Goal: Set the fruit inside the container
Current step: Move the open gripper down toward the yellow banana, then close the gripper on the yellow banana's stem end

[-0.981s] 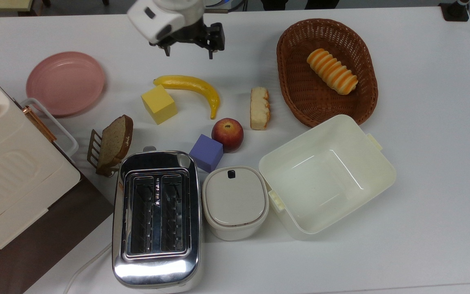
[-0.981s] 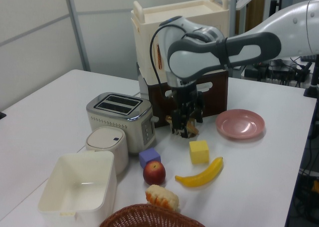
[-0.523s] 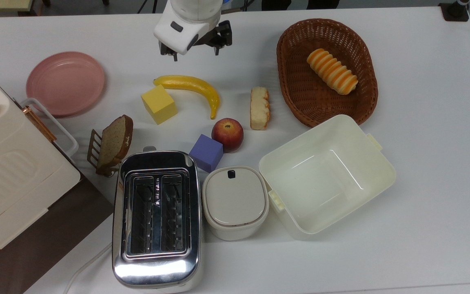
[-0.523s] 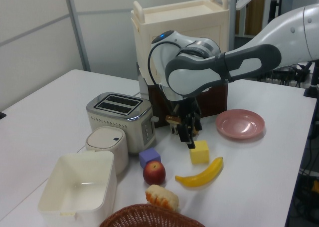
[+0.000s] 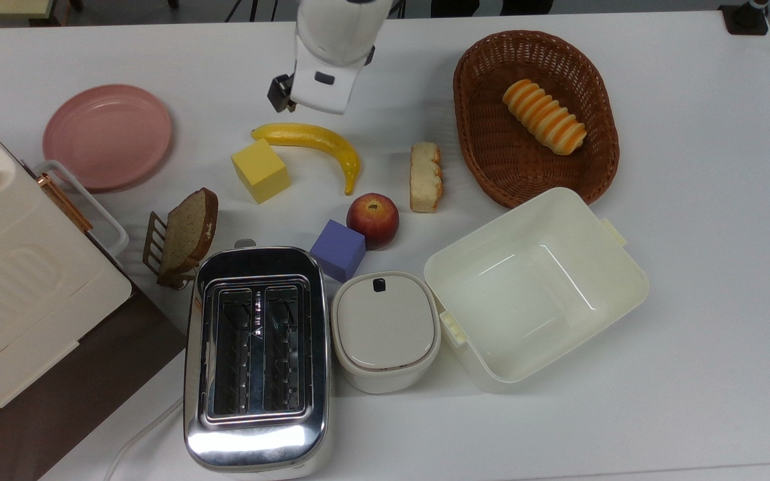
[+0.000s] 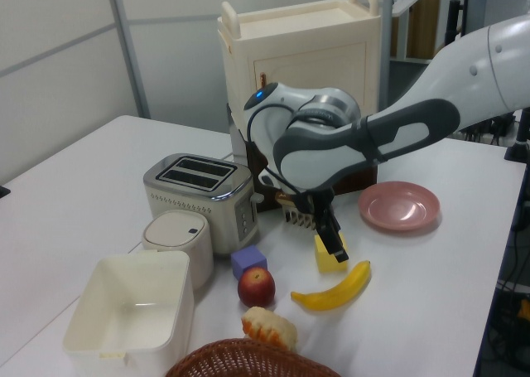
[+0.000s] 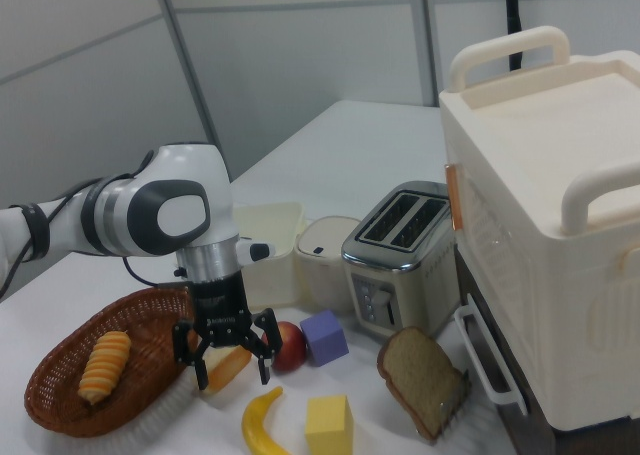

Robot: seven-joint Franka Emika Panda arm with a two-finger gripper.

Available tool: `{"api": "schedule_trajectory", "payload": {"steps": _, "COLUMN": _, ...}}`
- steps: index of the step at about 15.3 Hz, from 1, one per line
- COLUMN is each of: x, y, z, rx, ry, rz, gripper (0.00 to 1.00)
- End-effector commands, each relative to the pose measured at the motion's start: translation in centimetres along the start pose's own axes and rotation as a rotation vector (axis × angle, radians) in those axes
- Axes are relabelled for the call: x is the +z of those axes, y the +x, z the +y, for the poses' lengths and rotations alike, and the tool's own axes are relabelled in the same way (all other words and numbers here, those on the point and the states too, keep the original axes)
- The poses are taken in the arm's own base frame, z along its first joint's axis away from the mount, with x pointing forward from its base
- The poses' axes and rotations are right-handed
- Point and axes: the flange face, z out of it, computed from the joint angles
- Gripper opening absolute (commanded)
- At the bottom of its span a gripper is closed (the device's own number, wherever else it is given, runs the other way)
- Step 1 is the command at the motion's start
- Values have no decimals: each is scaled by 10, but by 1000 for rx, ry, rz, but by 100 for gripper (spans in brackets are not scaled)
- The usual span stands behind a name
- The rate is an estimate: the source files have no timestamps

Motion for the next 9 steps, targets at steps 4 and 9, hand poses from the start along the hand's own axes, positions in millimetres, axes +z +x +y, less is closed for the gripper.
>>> {"api": "schedule_trajectory", "payload": {"steps": 4, "x": 35, "y": 30, "z": -17, "rx": -84, "ry": -81, "rz": 17, "gripper": 100}}
{"api": "schedule_trajectory", "payload": {"steps": 9, "x": 62, "y": 45, "z": -25, "rx": 14, "ry": -121, "rz": 139, "gripper": 100}}
